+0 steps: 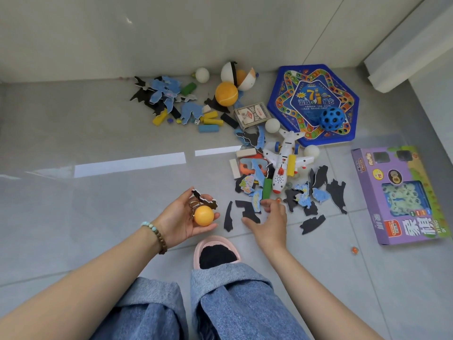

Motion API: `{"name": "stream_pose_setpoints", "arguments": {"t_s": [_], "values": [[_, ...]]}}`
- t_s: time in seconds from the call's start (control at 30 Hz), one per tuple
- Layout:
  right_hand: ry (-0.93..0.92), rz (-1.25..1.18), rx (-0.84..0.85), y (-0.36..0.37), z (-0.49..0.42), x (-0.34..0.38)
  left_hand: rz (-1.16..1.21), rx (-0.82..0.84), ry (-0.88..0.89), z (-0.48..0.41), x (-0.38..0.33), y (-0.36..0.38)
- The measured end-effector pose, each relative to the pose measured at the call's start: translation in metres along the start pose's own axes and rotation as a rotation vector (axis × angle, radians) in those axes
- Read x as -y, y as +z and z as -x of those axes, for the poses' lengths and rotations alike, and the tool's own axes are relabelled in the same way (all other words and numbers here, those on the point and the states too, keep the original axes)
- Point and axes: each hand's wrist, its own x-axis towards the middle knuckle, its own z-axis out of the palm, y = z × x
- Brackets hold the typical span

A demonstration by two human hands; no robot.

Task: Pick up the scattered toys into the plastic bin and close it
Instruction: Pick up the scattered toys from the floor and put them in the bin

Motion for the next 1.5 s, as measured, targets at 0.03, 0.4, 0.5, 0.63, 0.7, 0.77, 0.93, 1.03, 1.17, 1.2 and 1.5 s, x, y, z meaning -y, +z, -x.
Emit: {"name": "stream_pose_setpoints", "arguments": {"t_s": [0.03,0.4,0.5,0.63,0.7,0.77,0.93,1.03,1.17,1.2,1.5], "values": [[-0.001,-0.007,-0.012,0.000,0.000,0.000,0.001,0.000,0.000,0.001,0.000,0.000],[0.042,-0.206,-0.024,0.003,-0.011,0.013,0.019,-0.006,-0.006,0.005,-0.002,-0.001],[0.098,-0.314,-0.041,0.005,-0.021,0.019,0.024,-0.006,-0.002,0.006,-0.003,-0.001],[0.147,-0.419,-0.021,0.007,-0.030,0.034,0.030,-0.010,0.000,0.008,-0.005,0.000],[0.162,-0.428,-0.018,0.011,-0.032,0.043,0.031,-0.009,-0.001,0.010,-0.005,0.000],[0.133,-0.349,-0.027,0.014,-0.033,0.049,0.030,-0.008,0.001,0.010,-0.005,-0.001],[0.007,-0.152,0.004,0.012,-0.037,0.057,0.042,-0.006,-0.005,0.011,-0.006,-0.004],[-0.034,-0.117,0.048,0.012,-0.042,0.057,0.042,-0.007,-0.007,0.013,-0.006,-0.005],[-0.061,-0.034,0.090,0.012,-0.046,0.060,0.050,-0.004,-0.008,0.015,-0.007,-0.005],[-0.074,-0.026,0.088,0.012,-0.046,0.060,0.050,-0.004,-0.007,0.015,-0.007,-0.005],[-0.109,0.053,0.153,0.024,-0.052,0.066,0.070,-0.019,-0.004,0.016,-0.011,-0.011]]}}
